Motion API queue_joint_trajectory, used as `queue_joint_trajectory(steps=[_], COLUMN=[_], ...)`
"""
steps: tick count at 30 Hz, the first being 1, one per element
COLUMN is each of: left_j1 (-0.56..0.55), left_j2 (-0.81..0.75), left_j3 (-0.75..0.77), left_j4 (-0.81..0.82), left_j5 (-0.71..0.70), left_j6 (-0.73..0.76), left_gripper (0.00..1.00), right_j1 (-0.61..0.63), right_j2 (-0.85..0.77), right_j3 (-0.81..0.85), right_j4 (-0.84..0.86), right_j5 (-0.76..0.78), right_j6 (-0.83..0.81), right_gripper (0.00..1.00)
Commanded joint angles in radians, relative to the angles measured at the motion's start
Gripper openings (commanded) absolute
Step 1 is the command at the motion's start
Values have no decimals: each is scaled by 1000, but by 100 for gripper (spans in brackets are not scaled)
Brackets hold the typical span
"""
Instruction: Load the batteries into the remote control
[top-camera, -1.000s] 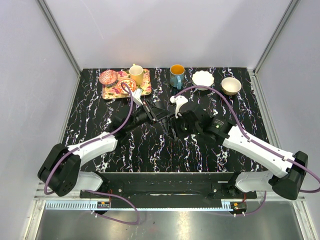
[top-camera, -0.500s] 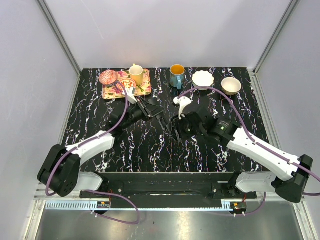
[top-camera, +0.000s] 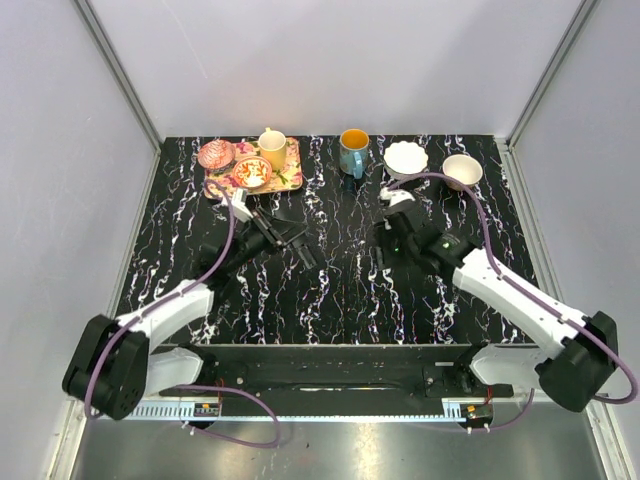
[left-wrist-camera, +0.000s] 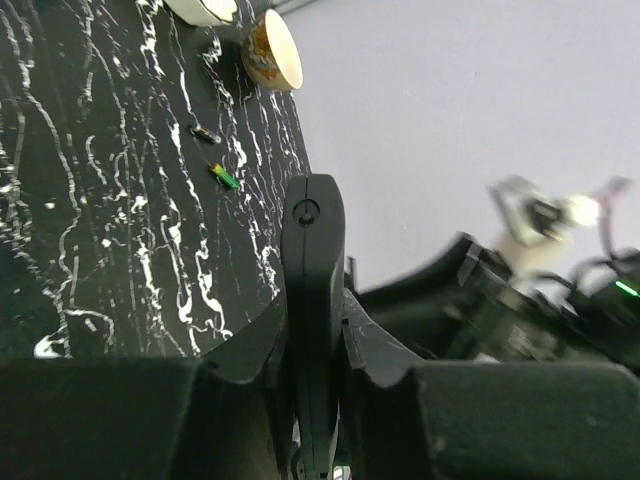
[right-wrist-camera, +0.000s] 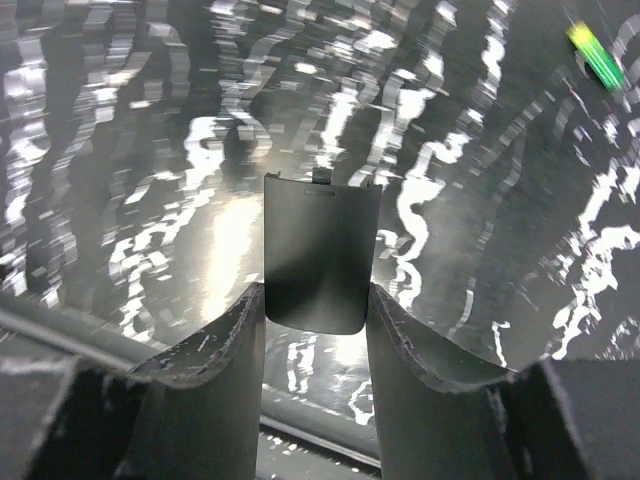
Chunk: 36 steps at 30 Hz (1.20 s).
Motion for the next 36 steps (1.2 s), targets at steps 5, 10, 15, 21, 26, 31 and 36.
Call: queue_joint_trajectory(steps=[5, 10, 15, 21, 26, 31, 36], left_j1=[31, 31, 34, 37, 37, 37, 38], left_j2=[-321, -496, -663, -719, -734, -725, -713], left_j3=[-146, -268, -353, -354, -319, -262, -221], left_j4=[-107, -101, -98, -144, -225, -297, -338], left_j5=[-21, -53, -102, -64, -84, -107, -116], left_j6=[84, 100, 103, 110, 124, 156, 179], left_gripper=[0, 0, 0, 0, 0, 0, 0], right_j1=[-232, -242, -265, -265, -265, -265, -265], right_j2=[218, 398, 548, 648, 680, 680, 648], right_j3=[-121, -24, 69, 148, 148, 127, 108], right_j4=[202, 233, 235, 224, 216, 219, 219], right_j5=[-8, 12, 3, -43, -56, -70, -80], right_j6=[35, -7, -37, -31, -10, 9, 22], right_gripper=[29, 28, 27, 28, 31, 44, 66])
